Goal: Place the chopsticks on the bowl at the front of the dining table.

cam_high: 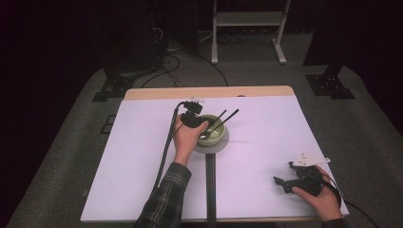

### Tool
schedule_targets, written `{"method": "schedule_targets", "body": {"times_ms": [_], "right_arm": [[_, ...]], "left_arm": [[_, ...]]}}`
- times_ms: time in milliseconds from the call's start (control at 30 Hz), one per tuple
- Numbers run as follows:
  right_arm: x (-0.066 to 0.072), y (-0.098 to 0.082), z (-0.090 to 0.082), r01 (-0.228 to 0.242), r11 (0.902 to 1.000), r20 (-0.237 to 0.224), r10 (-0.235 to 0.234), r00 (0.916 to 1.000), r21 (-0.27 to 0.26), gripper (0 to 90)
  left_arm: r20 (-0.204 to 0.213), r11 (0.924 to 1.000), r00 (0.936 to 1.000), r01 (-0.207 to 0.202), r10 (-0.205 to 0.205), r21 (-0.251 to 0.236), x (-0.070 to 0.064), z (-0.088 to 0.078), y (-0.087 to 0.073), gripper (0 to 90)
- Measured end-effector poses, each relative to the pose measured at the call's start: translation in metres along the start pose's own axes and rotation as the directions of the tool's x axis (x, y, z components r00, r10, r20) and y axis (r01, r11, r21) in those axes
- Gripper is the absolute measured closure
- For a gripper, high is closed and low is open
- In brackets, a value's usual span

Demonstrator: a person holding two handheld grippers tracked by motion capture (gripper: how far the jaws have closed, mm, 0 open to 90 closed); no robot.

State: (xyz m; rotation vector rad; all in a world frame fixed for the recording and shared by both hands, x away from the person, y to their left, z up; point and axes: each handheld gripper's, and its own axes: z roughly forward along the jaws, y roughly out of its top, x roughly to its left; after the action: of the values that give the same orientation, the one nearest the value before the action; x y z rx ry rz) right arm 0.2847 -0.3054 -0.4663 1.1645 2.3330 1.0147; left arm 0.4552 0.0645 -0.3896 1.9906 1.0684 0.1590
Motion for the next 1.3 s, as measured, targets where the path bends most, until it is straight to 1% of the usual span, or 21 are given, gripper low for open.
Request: {"method": "schedule_targets", "body": {"times_ms": [133, 200, 300, 400, 500, 533, 667, 733, 767, 1000, 1067, 1100, 1233, 1300], "right_arm": [[0.000, 0.000, 0.000, 0.000, 1.0000, 0.000, 0.000, 1.0000, 0.000, 12.2], [0.000, 0.000, 0.000, 0.000, 1.0000, 0.001, 0.000, 1.0000, 0.000, 12.2], [0.000, 0.000, 0.000, 0.000, 1.0000, 0.001, 0.000, 1.0000, 0.000, 12.2], [0.000, 0.000, 0.000, 0.001, 1.0000, 0.001, -0.001, 1.0000, 0.000, 12.2], [0.000, 0.000, 0.000, 0.001, 1.0000, 0.002, -0.001, 1.0000, 0.000, 12.2], [0.000, 0.000, 0.000, 0.001, 1.0000, 0.002, -0.001, 1.0000, 0.000, 12.2], [0.000, 0.000, 0.000, 0.001, 1.0000, 0.002, -0.001, 1.0000, 0.000, 12.1], [0.000, 0.000, 0.000, 0.001, 1.0000, 0.002, -0.001, 1.0000, 0.000, 12.2], [0.000, 0.000, 0.000, 0.001, 1.0000, 0.002, -0.001, 1.0000, 0.000, 12.2], [0.000, 0.000, 0.000, 0.001, 1.0000, 0.002, -0.001, 1.0000, 0.000, 12.2], [0.000, 0.000, 0.000, 0.002, 1.0000, 0.003, -0.002, 1.0000, 0.000, 12.2], [0.001, 0.000, 0.000, -0.001, 1.0000, 0.002, 0.001, 1.0000, 0.002, 12.2], [0.000, 0.000, 0.000, 0.002, 1.0000, 0.003, -0.002, 1.0000, 0.000, 12.2], [0.000, 0.000, 0.000, 0.002, 1.0000, 0.003, -0.002, 1.0000, 0.000, 12.2]], "left_arm": [[-0.019, 1.0000, 0.9998, -0.009, 0.009, -0.003, 0.000, -0.003, 0.001, 70.0], [-0.025, 0.9997, 0.9995, -0.018, 0.018, -0.016, 0.000, -0.006, 0.001, 64.6], [-0.027, 0.9991, 0.9994, -0.023, 0.022, -0.034, 0.000, -0.013, 0.001, 58.6], [-0.032, 0.9993, 0.9991, -0.029, 0.028, -0.024, 0.001, -0.020, 0.000, 52.8], [-0.050, 0.9988, 0.9981, -0.038, 0.036, -0.031, 0.002, -0.030, -0.002, 48.9], [-0.051, 0.9988, 0.9982, -0.035, 0.033, -0.035, 0.002, -0.032, -0.003, 46.2], [-0.059, 0.9983, 0.9969, -0.053, 0.052, -0.023, 0.003, -0.042, -0.008, 39.0], [-0.060, 0.9985, 0.9970, -0.051, 0.050, -0.022, 0.004, -0.044, -0.009, 35.3], [-0.060, 0.9982, 0.9967, -0.055, 0.054, -0.021, 0.004, -0.048, -0.011, 35.3], [-0.092, 0.9959, 0.9920, -0.088, 0.086, -0.018, 0.003, -0.065, -0.022, 25.6], [-0.101, 0.9955, 0.9908, -0.093, 0.090, -0.018, 0.003, -0.068, -0.026, 21.4], [-0.102, 0.9953, 0.9905, -0.095, 0.093, -0.016, 0.003, -0.070, -0.027, 19.6], [-0.105, 0.9941, 0.9891, -0.106, 0.103, -0.021, 0.004, -0.077, -0.035, 18.3], [-0.099, 0.9943, 0.9898, -0.105, 0.103, -0.017, 0.005, -0.080, -0.038, 14.2]]}}
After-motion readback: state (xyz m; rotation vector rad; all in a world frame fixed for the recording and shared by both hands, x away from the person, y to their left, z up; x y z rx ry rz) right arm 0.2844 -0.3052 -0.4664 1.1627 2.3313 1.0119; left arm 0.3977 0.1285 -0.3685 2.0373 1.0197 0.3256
